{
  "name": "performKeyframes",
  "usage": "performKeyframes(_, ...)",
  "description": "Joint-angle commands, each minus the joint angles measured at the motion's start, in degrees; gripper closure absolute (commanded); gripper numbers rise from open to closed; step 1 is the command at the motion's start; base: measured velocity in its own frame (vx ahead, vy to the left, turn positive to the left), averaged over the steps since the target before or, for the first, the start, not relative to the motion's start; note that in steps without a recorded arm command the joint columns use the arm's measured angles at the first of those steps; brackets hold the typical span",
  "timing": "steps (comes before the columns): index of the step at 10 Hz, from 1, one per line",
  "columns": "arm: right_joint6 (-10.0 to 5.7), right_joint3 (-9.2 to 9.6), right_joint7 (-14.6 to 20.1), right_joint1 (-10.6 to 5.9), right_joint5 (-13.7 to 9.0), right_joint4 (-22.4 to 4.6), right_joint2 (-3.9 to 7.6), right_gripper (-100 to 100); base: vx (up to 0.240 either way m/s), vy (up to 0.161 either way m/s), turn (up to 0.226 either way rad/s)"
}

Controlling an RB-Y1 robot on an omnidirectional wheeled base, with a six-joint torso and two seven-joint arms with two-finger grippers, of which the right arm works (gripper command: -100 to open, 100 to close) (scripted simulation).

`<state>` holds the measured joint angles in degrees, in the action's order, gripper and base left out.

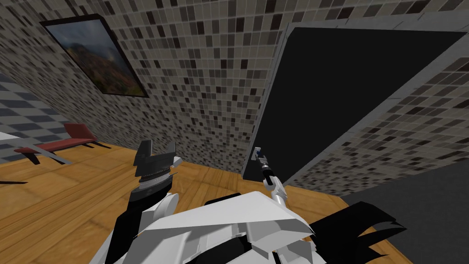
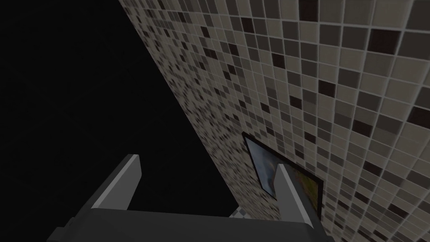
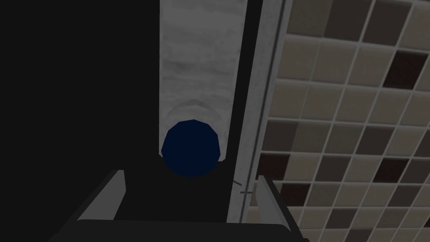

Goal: Pull the door open

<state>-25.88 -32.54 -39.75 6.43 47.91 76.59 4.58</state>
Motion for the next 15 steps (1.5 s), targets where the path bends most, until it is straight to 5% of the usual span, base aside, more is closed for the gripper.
performKeyframes(1,0.22,-0.18,-0.21,-0.36,-0.05,-0.2,-0.07,-100,0.202,-0.06,0.025)
performKeyframes(4,0.36,-0.28,-0.31,-0.6,-0.08,-0.32,-0.16,-100,0.152,-0.07,0.019)
performKeyframes(5,0.36,-0.28,-0.31,-0.6,-0.08,-0.32,-0.16,100,-0.012,0.004,0.0)
performKeyframes(10,0.36,-0.28,-0.31,-0.6,-0.08,-0.32,-0.16,100,-0.016,0.007,-0.001)
performKeyframes(15,0.56,1.55,6.78,-0.2,-7.02,-0.21,0.44,100,-0.043,-0.023,0.057)
